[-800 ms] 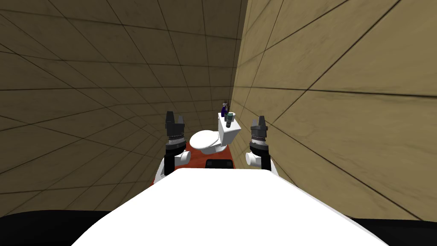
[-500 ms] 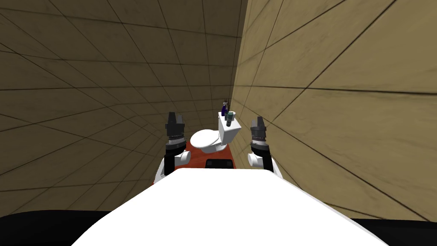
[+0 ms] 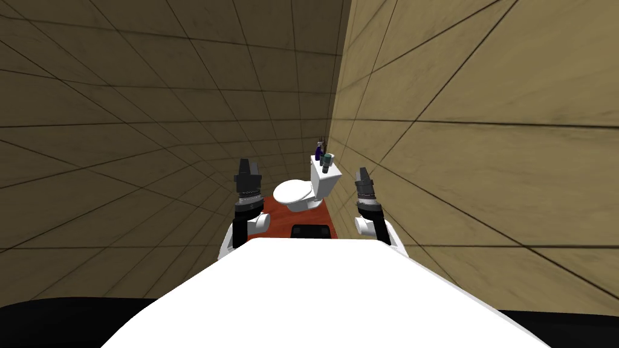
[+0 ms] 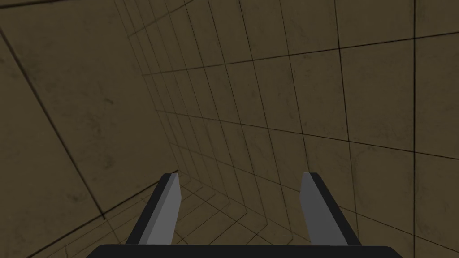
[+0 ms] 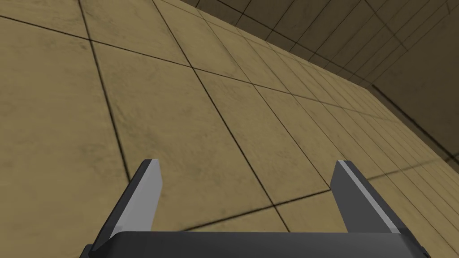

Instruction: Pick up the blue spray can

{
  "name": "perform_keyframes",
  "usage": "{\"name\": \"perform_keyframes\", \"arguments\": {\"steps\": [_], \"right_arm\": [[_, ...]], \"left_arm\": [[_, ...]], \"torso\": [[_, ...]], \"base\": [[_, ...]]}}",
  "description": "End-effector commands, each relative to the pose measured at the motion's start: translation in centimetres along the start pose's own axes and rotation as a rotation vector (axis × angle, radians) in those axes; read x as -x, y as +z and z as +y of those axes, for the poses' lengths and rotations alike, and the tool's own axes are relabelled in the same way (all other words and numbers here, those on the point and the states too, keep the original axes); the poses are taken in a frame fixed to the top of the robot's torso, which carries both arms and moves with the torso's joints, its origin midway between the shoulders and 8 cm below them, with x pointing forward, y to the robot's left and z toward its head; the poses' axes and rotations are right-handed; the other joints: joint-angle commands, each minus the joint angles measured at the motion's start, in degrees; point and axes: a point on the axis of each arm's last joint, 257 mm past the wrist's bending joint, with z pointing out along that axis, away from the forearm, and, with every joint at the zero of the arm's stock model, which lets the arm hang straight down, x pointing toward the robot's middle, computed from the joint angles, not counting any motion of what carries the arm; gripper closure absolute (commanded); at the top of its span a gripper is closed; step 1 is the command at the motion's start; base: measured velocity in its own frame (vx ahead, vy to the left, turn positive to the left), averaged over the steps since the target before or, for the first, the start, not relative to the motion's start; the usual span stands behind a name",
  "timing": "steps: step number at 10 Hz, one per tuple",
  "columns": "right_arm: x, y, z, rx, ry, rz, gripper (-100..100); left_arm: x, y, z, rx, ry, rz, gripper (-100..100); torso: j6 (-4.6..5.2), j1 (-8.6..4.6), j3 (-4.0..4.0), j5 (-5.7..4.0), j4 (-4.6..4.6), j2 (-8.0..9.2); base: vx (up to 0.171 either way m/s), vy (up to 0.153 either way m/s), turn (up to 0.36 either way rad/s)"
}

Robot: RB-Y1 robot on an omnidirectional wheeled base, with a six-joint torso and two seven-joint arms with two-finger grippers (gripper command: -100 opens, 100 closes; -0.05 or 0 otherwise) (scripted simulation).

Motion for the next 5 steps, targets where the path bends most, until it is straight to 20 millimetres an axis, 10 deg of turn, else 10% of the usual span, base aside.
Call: {"name": "perform_keyframes", "arguments": {"steps": [1,5], "right_arm": [[0.3,-0.3,-1.4,-0.022,-0.038,0.017,-100],[1.3,-1.3,-6.4,-0.114,-0.17,0.062,-100]], "left_arm": [[0.0,0.0,0.0,0.0,0.0,0.0,0],[0.0,0.0,0.0,0.0,0.0,0.0,0]], "torso": [[0.0,0.0,0.0,0.0,0.0,0.0],[0.0,0.22,0.07,0.05,0.03,0.11]], "base": [[-0.197,0.091,-0.016],[-0.23,0.139,-0.021]]}}
